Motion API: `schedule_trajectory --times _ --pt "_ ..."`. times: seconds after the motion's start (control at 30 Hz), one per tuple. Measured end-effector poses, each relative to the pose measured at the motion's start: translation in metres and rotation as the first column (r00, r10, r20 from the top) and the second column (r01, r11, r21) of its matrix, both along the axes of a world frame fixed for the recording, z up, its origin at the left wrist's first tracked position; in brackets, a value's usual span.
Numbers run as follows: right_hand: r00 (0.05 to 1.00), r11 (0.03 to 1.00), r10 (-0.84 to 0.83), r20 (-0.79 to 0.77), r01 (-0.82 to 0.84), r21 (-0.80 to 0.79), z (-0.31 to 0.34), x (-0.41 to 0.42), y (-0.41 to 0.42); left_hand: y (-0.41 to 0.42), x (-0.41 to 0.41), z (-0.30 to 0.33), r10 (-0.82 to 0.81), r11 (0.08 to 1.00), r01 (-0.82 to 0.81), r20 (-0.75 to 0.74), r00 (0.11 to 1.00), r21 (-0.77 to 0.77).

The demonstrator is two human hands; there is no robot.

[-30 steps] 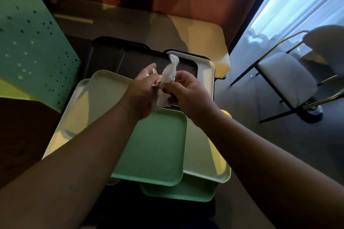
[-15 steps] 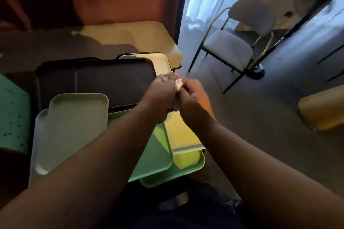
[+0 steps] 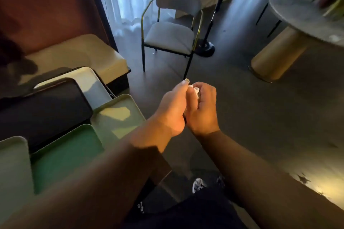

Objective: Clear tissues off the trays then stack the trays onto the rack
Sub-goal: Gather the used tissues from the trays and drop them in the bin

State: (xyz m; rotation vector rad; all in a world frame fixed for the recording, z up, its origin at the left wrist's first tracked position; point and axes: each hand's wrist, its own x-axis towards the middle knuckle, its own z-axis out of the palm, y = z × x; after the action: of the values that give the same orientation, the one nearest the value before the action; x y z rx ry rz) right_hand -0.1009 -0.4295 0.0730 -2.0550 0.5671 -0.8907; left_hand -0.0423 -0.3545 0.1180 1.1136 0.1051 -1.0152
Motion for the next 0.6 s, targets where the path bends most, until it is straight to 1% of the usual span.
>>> schedule_trajectory --times 0.13,0.23,0.27,0.3,0.37,0.4,0.47,0.5,0.6 --pt "0.999 0.987 -0.034 0.003 0.033 0.155 -0.015 -0.051 -0.060 -0.072 -0.040 -0.012 -0.179 0.984 0.179 0.005 0.984 0.001" --pt "0.998 0.991 -0.046 -0.034 0.050 0.126 -0.029 -0.090 -0.108 -0.129 -0.062 -0.035 -0.324 0.946 0.324 -0.051 0.945 -0.008" --pt "0.996 0.991 -0.042 -0.077 0.051 0.121 -0.038 -0.100 -0.127 -0.148 -0.069 -0.047 -0.384 0.923 0.384 -0.074 0.920 -0.014" --pt "0.986 0.989 -0.055 -0.155 0.076 0.127 -0.048 -0.111 -0.147 -0.167 -0.077 -0.060 -0.439 0.898 0.438 -0.108 0.892 -0.034" --pt "0.936 0.979 -0.073 -0.345 0.133 0.154 -0.070 -0.136 -0.189 -0.207 -0.101 -0.089 -0.508 0.860 0.507 -0.203 0.837 -0.058" --pt "0.903 0.971 -0.091 -0.419 0.174 0.164 -0.083 -0.152 -0.209 -0.226 -0.116 -0.103 -0.525 0.845 0.535 -0.238 0.817 -0.026" --pt "0.833 0.920 -0.181 -0.522 0.331 0.208 -0.108 -0.191 -0.241 -0.258 -0.152 -0.128 -0.563 0.791 0.601 -0.253 0.787 0.109" --pt "0.797 0.872 -0.236 -0.556 0.426 0.240 -0.120 -0.213 -0.252 -0.269 -0.171 -0.138 -0.608 0.741 0.650 -0.243 0.756 0.168" --pt "0.646 0.692 -0.350 -0.678 0.666 0.277 -0.158 -0.286 -0.275 -0.290 -0.221 -0.165 -0.752 0.573 0.791 -0.247 0.612 0.214"
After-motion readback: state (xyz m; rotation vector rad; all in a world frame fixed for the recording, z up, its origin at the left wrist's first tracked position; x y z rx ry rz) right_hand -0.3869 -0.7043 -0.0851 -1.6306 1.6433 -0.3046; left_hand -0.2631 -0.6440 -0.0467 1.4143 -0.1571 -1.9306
